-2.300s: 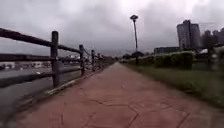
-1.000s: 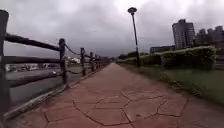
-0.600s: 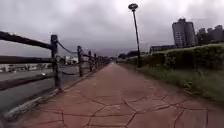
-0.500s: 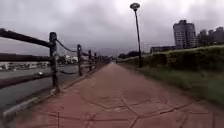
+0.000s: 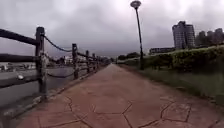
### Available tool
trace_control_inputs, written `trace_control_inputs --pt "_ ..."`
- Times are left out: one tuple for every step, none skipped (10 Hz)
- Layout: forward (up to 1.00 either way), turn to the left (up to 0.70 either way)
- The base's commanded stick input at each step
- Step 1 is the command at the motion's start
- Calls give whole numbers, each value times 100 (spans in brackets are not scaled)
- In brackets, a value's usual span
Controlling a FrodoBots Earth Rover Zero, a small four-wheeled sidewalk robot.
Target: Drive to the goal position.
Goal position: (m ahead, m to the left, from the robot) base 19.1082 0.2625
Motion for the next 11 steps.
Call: trace_control_inputs --pt "100 0" --pt "100 0" --pt "100 0" --pt "100 0" --pt "100 0" --pt "100 0" --pt "100 0" --pt "100 0" --pt "100 0" --pt "100 0" --pt "100 0"
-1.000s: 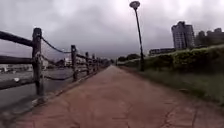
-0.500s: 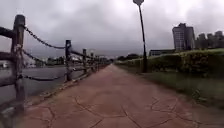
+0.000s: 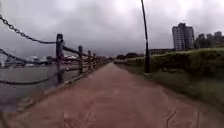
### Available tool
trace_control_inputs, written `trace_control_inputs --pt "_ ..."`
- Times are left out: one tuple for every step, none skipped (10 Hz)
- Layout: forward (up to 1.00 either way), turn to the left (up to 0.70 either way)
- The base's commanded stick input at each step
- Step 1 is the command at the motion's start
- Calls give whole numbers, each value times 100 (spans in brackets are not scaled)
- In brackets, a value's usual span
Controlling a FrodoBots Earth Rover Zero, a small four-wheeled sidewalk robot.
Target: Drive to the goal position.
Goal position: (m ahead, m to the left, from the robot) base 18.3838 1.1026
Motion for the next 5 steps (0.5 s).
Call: trace_control_inputs --pt "100 0" --pt "100 0" --pt "100 0" --pt "100 0" --pt "100 0"
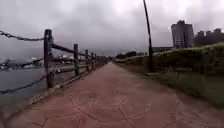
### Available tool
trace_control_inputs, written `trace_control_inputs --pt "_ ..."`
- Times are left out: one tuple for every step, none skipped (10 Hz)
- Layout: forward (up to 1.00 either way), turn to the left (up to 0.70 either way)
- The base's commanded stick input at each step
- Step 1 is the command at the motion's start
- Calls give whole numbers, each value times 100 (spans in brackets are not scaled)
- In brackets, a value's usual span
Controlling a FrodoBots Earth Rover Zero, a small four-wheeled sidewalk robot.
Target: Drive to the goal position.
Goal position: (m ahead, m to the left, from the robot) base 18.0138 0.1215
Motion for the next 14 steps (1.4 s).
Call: trace_control_inputs --pt "100 30" --pt "100 26" --pt "100 6" --pt "100 0" --pt "100 0" --pt "100 0" --pt "100 0" --pt "100 0" --pt "100 0" --pt "100 0" --pt "100 0" --pt "100 0" --pt "100 0" --pt "100 0"
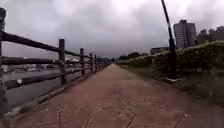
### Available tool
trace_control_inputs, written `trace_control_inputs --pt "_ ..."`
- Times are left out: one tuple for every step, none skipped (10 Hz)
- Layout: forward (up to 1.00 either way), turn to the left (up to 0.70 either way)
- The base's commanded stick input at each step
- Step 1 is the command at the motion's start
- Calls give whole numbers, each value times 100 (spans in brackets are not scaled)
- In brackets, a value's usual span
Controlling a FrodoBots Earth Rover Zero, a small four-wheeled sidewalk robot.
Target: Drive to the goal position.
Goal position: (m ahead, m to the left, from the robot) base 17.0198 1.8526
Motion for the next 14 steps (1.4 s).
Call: trace_control_inputs --pt "100 0" --pt "100 0" --pt "100 0" --pt "100 0" --pt "100 0" --pt "100 0" --pt "100 0" --pt "100 0" --pt "100 0" --pt "100 0" --pt "100 0" --pt "100 0" --pt "100 0" --pt "100 0"
